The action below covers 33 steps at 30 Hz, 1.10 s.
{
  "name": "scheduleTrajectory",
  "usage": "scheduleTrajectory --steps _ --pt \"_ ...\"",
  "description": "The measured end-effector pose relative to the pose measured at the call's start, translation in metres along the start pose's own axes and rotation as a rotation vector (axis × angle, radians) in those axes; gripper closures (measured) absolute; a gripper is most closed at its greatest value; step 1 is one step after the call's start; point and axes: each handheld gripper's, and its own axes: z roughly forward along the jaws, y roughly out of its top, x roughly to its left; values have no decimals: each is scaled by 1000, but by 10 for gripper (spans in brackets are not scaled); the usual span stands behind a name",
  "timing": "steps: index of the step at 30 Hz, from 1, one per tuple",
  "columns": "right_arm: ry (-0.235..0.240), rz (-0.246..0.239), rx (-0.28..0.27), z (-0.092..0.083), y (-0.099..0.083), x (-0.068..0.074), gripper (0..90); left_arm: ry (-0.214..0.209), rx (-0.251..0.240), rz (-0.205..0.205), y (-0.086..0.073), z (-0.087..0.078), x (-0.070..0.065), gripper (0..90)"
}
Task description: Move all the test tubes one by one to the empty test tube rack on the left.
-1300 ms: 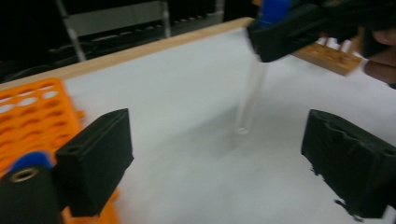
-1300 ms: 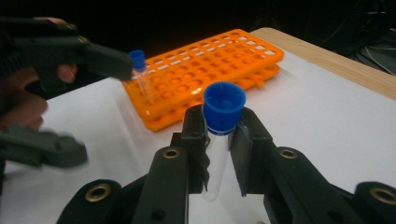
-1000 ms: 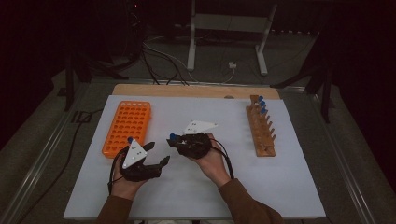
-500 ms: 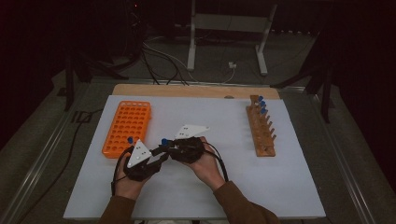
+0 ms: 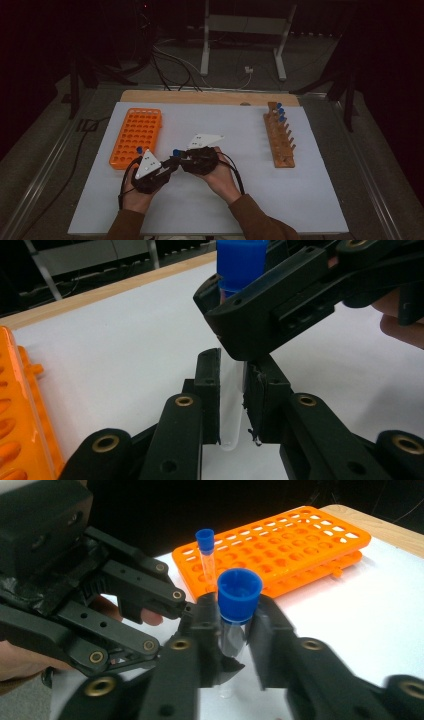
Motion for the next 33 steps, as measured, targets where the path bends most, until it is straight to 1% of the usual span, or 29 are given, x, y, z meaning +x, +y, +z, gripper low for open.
scheduleTrajectory --steps 3,4,7,9,11,14,17,23,27,31,33 --pt "0 11 -12 -2 0 -2 603 1 2 -3 -1 -1 1 781" --pt "-5 19 -19 -3 1 -3 556 2 2 -6 -1 -1 2 781" --pt "-19 46 -41 -8 2 -8 472 9 -2 -21 -2 -3 6 781" --pt "-35 57 -50 -12 2 -11 404 16 -3 -28 -3 -5 9 781" --pt "-70 59 -48 -16 2 -13 352 19 -8 -39 -4 -7 12 782" --pt "-103 66 -56 -22 2 -18 289 31 -13 -49 -5 -9 15 782" --pt "-126 79 -63 -27 1 -23 253 39 -14 -55 -6 -12 18 782" --pt "-157 85 -67 -37 -3 -31 204 58 -18 -62 -7 -17 23 782" --pt "-180 94 -67 -44 -7 -37 162 69 -29 -75 -7 -22 27 782" --pt "-210 102 -65 -51 -10 -43 147 76 -38 -79 -7 -28 31 782" --pt "-224 108 -68 -55 -12 -46 122 81 -46 -82 -7 -32 33 782"
